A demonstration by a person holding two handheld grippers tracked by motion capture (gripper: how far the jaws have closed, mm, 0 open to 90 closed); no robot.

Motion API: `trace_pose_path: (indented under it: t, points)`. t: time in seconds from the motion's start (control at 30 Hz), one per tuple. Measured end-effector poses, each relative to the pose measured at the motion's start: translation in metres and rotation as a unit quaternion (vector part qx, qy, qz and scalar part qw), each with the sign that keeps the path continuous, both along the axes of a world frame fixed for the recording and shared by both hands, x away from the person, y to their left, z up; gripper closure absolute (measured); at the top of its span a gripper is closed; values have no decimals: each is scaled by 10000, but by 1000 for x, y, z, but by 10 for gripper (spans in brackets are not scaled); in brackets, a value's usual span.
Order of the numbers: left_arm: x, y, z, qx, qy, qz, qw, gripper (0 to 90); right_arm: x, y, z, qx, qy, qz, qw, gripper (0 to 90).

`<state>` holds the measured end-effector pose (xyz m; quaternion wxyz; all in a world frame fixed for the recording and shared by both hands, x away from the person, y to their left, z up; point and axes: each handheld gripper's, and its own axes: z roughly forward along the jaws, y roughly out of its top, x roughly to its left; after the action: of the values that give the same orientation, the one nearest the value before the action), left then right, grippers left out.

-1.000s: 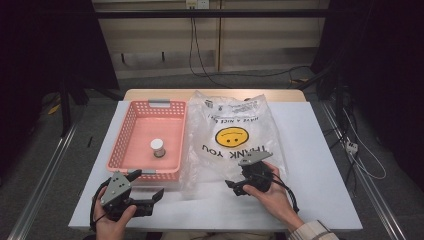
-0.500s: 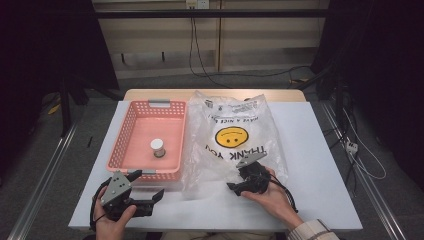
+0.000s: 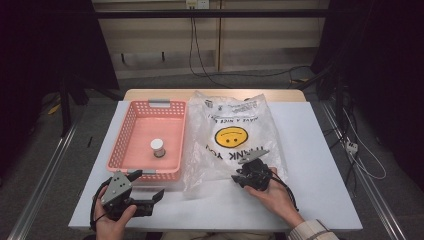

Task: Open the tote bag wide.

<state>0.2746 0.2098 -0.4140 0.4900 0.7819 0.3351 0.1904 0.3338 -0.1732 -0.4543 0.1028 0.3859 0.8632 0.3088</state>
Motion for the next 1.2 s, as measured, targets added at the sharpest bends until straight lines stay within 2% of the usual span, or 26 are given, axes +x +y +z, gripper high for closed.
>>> trace_pose_path:
  t: [0.1,0.13,0.2,0.33,0.6,0.67,0.7,0.93,1.2]
  points:
    - [0,0,0,8,-6,-16,10000,66,3,-3,-1,108,44,-111,9999,879]
    - [0,0,0,8,-6,-16,10000,66,4,-4,-1,162,75,-129,9998,900]
    - [0,0,0,-6,-4,-20,10000,66,4,-5,-1,199,86,-168,9996,900]
    - [1,0,0,-12,17,-5,10000,66,2,-3,0,116,45,-224,9997,900]
    - [0,1,0,-37,12,13,10000,66,-2,-13,11,150,-180,-328,9992,900]
    - [0,1,0,-30,5,11,10000,66,-2,-15,13,193,-222,-361,9989,900]
    - [0,1,0,-28,-3,9,10000,66,-3,-17,19,279,-359,-390,9982,900]
    - [0,2,0,-39,2,22,10000,66,-3,-21,36,578,-658,-390,9954,900]
    - [1,2,0,-31,-2,29,10000,66,-2,-19,42,776,-910,-300,9924,900]
